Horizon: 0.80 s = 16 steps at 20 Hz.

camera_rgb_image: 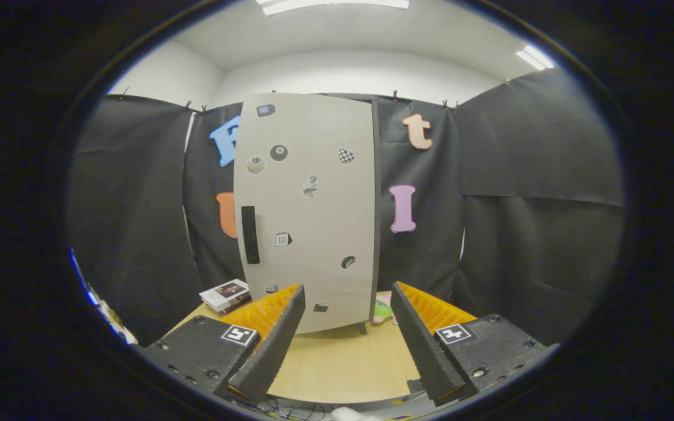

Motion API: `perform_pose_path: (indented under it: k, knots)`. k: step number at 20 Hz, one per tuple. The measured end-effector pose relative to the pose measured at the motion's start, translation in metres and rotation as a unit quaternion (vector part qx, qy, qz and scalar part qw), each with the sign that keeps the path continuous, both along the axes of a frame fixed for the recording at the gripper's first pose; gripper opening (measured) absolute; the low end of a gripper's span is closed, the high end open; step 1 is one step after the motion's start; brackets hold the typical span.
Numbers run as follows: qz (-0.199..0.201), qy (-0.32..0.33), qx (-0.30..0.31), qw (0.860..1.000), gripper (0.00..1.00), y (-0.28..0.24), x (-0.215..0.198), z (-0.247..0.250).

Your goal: Open the shoe cabinet door, grab the shoes and put them into the shoe cabinet, then close the shoe cabinet door.

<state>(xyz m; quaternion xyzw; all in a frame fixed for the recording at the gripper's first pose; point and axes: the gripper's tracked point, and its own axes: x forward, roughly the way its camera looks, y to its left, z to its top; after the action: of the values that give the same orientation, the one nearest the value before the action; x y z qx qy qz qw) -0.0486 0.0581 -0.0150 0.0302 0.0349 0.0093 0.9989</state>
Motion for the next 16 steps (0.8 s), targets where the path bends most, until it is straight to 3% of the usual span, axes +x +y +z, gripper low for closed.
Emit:
perform_pose_path:
  k: [16]
  knots:
    - [-0.004, 0.003, -0.002, 1.000, 0.96, -0.0086, 0.0013, -0.0050]
